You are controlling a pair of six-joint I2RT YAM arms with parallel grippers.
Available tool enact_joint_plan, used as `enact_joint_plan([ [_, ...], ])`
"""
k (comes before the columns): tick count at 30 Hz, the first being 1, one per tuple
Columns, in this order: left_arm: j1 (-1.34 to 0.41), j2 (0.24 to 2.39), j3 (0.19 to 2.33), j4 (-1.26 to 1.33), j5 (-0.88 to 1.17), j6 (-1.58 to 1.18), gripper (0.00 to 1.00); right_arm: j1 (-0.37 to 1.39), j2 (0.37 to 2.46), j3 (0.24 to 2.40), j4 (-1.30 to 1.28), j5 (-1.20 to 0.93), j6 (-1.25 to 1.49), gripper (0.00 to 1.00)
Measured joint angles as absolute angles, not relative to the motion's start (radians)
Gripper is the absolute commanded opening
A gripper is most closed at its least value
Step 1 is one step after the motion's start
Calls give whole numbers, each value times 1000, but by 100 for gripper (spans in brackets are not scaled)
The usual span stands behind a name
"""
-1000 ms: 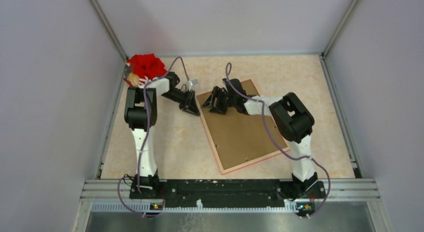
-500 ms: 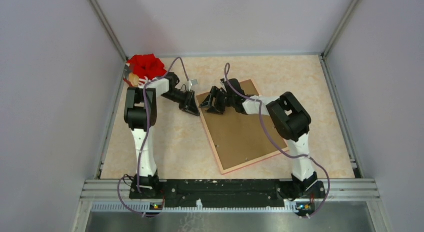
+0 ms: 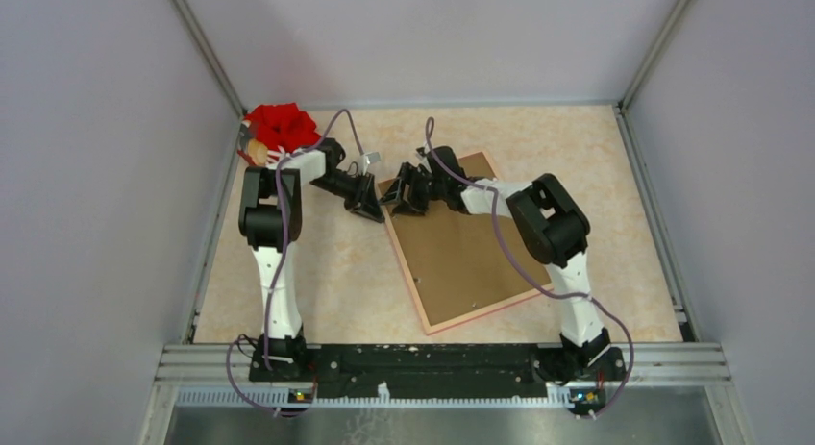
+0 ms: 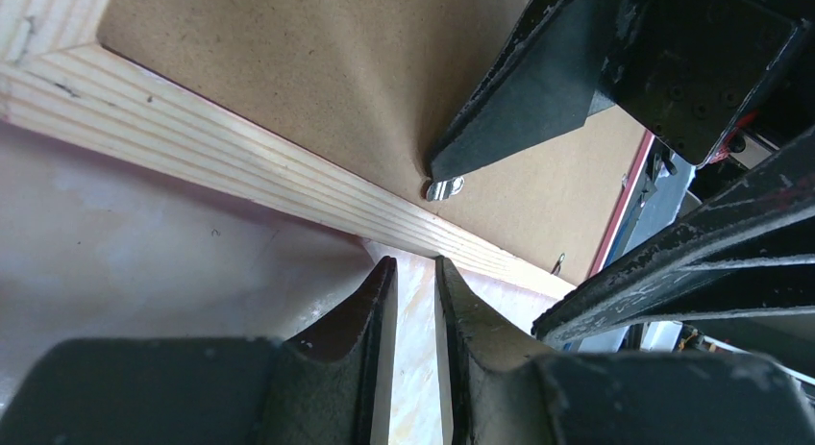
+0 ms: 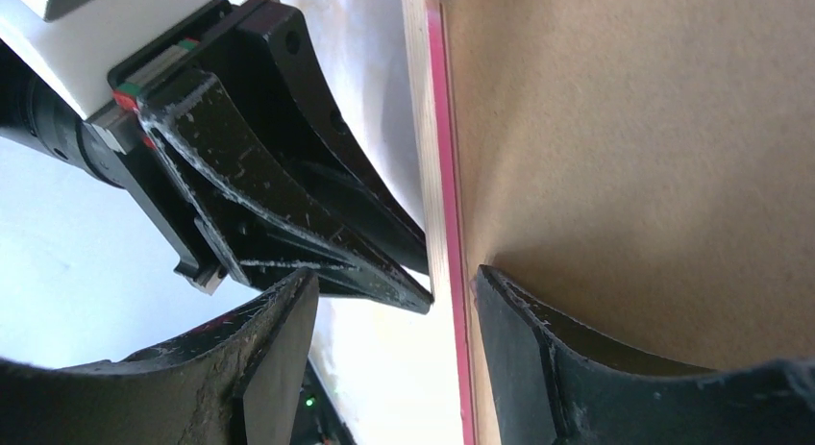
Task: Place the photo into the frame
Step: Install the photo frame at the center of the board.
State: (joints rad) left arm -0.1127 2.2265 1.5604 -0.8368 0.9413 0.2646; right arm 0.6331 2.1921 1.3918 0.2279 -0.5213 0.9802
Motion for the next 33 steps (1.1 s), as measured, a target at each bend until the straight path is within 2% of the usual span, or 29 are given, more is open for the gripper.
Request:
enact_joint_plan([
  [11,-112,2226,1560,-837,941,265,26,634,2234,1502,105,-576,855,61],
  [19,-110,2226,1560,-837,941,265,25,632,2270,1560,49,-646,766,53],
  [33,-110,2226,1560,-837,940,265,26,624,2270,1575,-15,-714,676,54],
])
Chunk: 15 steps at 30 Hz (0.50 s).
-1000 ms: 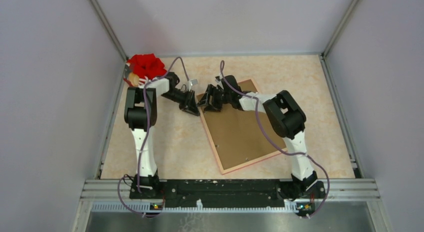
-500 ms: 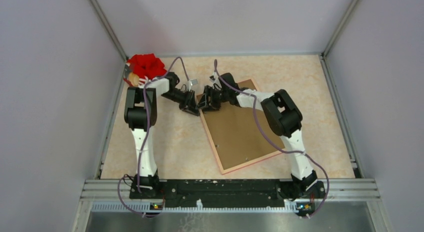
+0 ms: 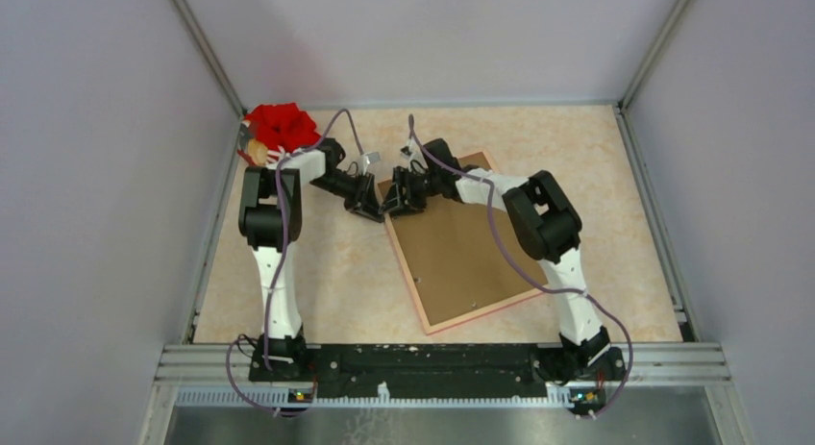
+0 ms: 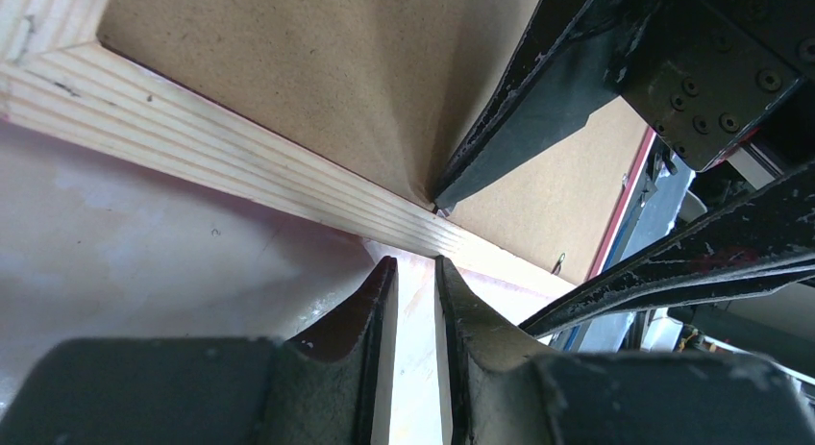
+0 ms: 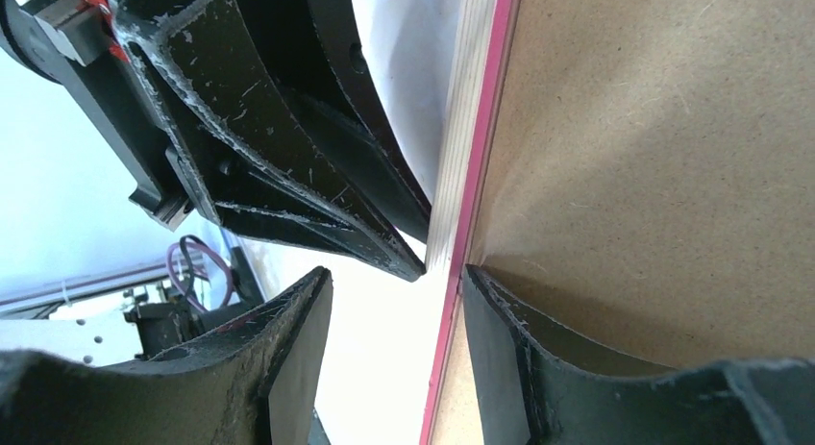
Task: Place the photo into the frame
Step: Install the photo frame at the center of the board.
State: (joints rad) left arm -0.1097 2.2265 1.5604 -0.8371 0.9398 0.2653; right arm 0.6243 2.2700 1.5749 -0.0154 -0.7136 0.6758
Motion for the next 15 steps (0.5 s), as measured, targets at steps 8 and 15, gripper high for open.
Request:
enact_joint_plan([
  [8,-110,2226,1560,-838,939,265,26,620,2286,1632,-95,-731,638,63],
  [15,-105,2225,1560,-839,937,270,27,598,2286,1734,-150,-715,628,77],
])
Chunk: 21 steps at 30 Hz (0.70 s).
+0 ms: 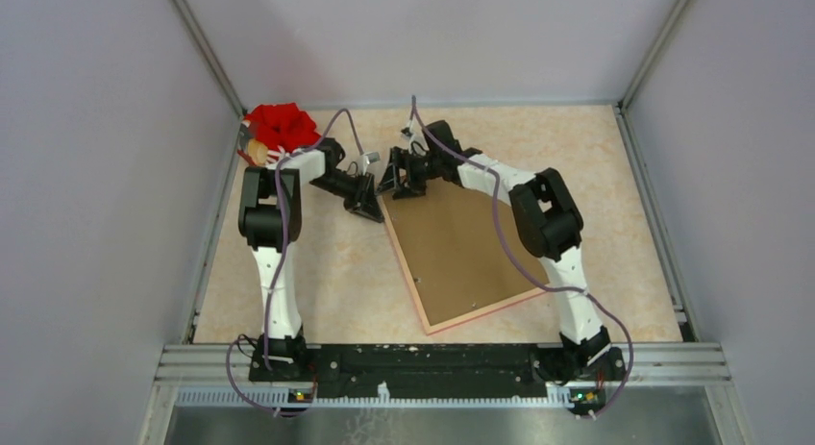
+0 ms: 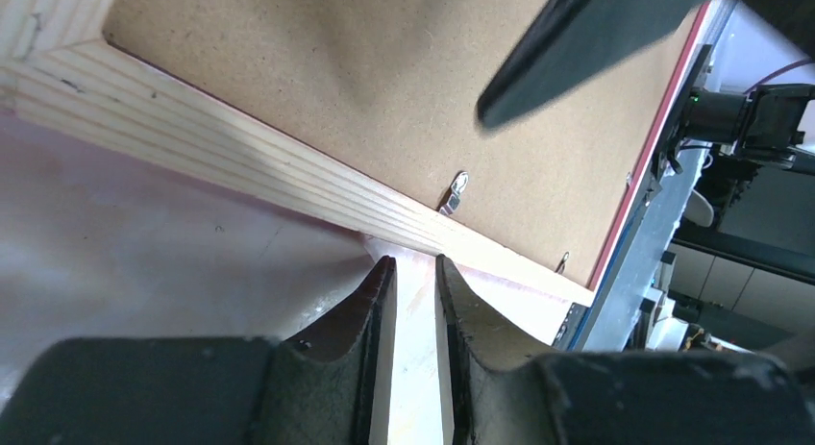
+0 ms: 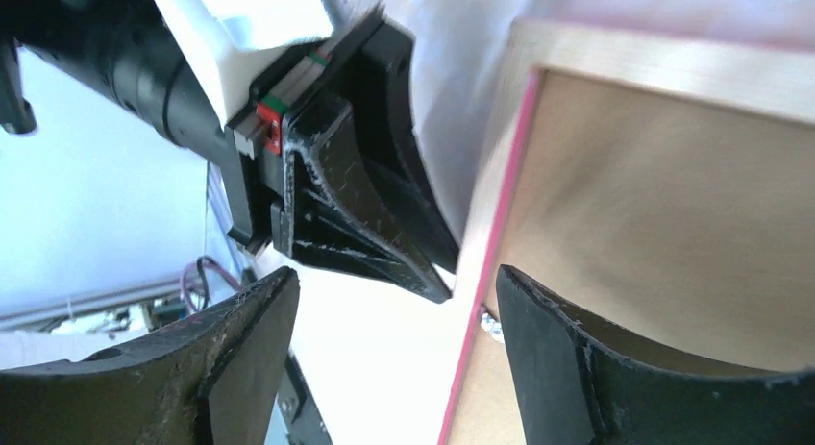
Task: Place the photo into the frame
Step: Install the photo frame at the center of the board.
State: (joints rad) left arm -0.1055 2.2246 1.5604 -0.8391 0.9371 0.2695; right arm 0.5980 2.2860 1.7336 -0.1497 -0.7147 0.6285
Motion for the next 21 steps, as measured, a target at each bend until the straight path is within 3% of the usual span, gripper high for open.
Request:
enact_joint_plan([
  [5,-102,2218,1560,-840,903,291,29,521,2226,1713,-156,-639,644,79],
  [13,-84,2199,1649,-891,802,344,46,303,2070,1528,-138,-502,700,78],
  [21,-72,2212,1869,-868,673,346,60,292,2109,1516,-112,-471,716,73],
])
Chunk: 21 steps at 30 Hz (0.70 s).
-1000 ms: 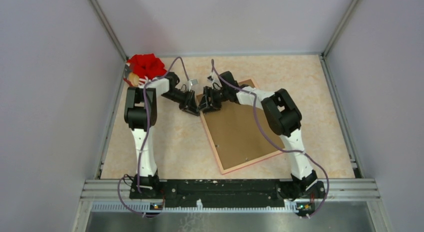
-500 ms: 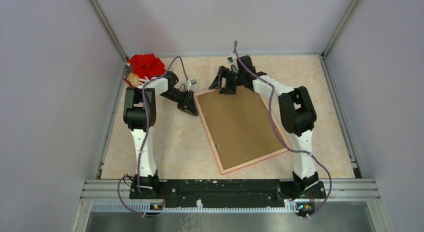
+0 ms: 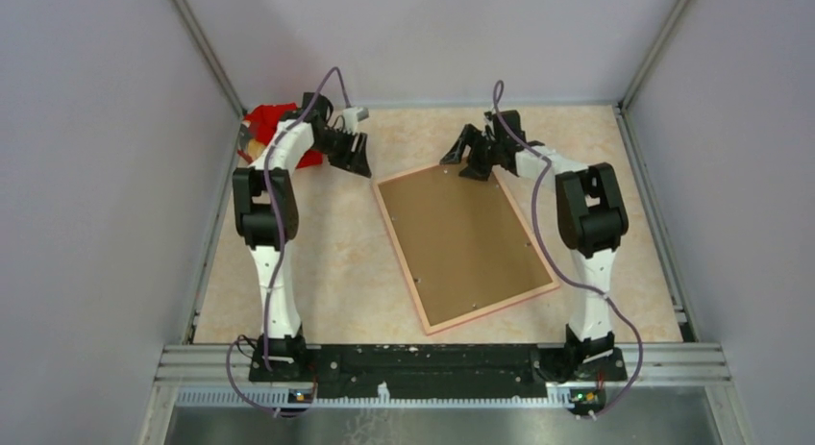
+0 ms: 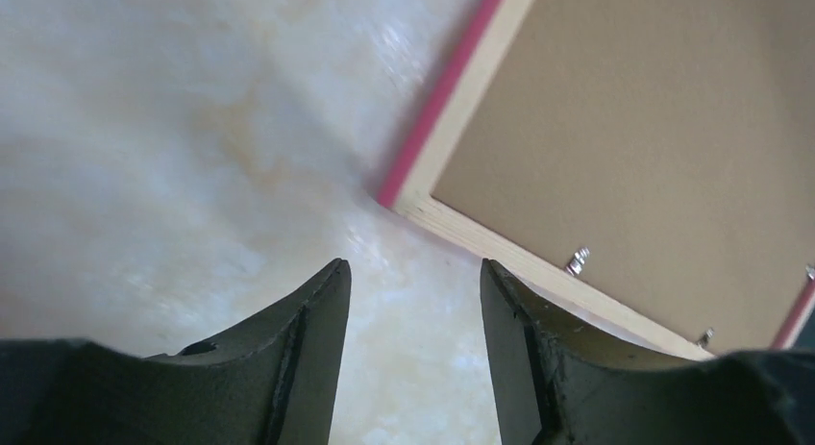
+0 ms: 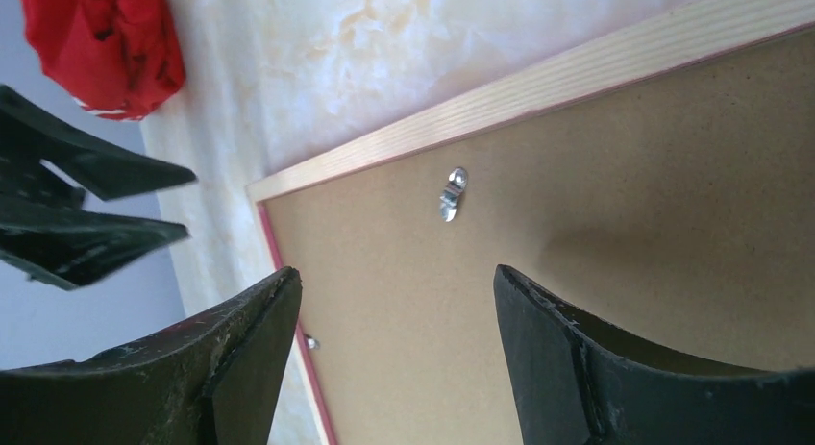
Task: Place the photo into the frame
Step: Install the photo frame at the center of the board.
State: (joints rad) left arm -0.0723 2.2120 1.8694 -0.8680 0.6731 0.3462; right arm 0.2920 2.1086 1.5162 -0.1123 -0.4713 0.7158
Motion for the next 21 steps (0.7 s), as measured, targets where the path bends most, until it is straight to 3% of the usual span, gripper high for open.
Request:
enact_joint_plan([
  [6,-73,2326,2016,-837,658,330,58,294,2175,1534,-91,-482,743,71],
  [12,-74,2388,2018,-841,667,327,50,294,2201,1555,-57,-485,763,69],
  [21,-76,2381,1984,-826,710,332,47,294,2214,1555,-21,-503,793,67],
])
